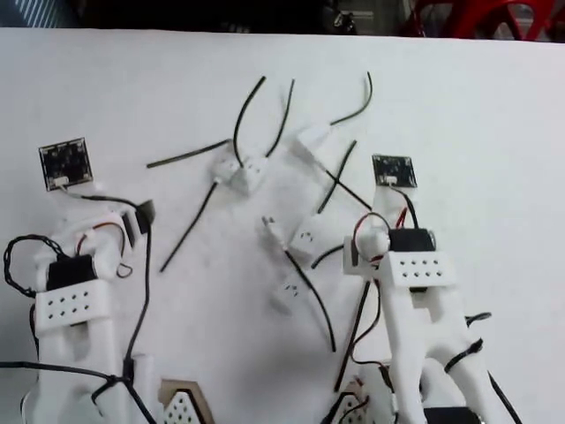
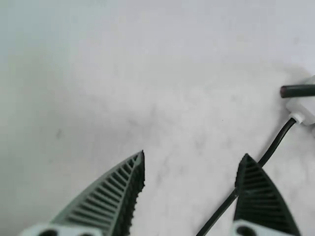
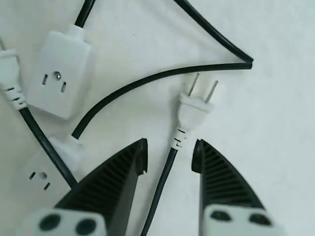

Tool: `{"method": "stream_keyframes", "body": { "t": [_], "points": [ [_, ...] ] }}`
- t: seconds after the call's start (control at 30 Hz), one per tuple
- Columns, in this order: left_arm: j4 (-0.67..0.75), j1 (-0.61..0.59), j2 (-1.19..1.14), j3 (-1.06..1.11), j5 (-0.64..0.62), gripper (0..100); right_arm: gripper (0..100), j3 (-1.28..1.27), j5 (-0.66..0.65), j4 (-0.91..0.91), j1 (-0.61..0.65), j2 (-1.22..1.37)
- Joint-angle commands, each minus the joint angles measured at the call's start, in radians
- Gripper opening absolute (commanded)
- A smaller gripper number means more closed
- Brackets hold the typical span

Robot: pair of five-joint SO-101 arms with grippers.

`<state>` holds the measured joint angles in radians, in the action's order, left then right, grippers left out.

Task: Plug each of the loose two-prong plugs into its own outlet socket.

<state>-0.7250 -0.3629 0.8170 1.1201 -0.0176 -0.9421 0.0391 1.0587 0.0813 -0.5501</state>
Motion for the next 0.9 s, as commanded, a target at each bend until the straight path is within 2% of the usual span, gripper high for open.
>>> {"method": "stream_keyframes", "body": {
  "t": [0.0, 0.17, 0.27, 0.4, 0.43, 0.63, 0.77, 0.87],
  "points": [
    [0.023, -0.008, 0.024, -0.006, -0.008, 29, 14.2, 0.005, -0.003, -0.077, -0.016, 0.081],
    [0.023, -0.008, 0.024, -0.006, -0.008, 29, 14.1, 0.028, -0.002, -0.176, -0.018, 0.255],
    [0.021, -0.008, 0.024, -0.005, -0.008, 29, 13.2, 0.078, -0.002, -0.173, -0.048, 0.332],
    [0.021, -0.008, 0.024, -0.005, -0.006, 29, 0.9, 0.129, -0.009, -0.173, -0.085, 0.395],
    [0.021, -0.008, 0.024, -0.005, -0.006, 29, 1.9, 0.133, -0.009, -0.171, -0.085, 0.401],
    [0.026, -0.008, 0.025, 0.008, -0.006, 29, 1.7, 0.178, -0.017, -0.097, -0.064, 0.348],
    [0.04, -0.008, 0.028, 0.015, 0.035, 29, 1.7, 0.198, -0.127, -0.045, -0.053, 0.259],
    [0.04, -0.008, 0.028, 0.015, 0.034, 29, 1.9, 0.192, -0.129, -0.044, -0.053, 0.229]
  ]
}}
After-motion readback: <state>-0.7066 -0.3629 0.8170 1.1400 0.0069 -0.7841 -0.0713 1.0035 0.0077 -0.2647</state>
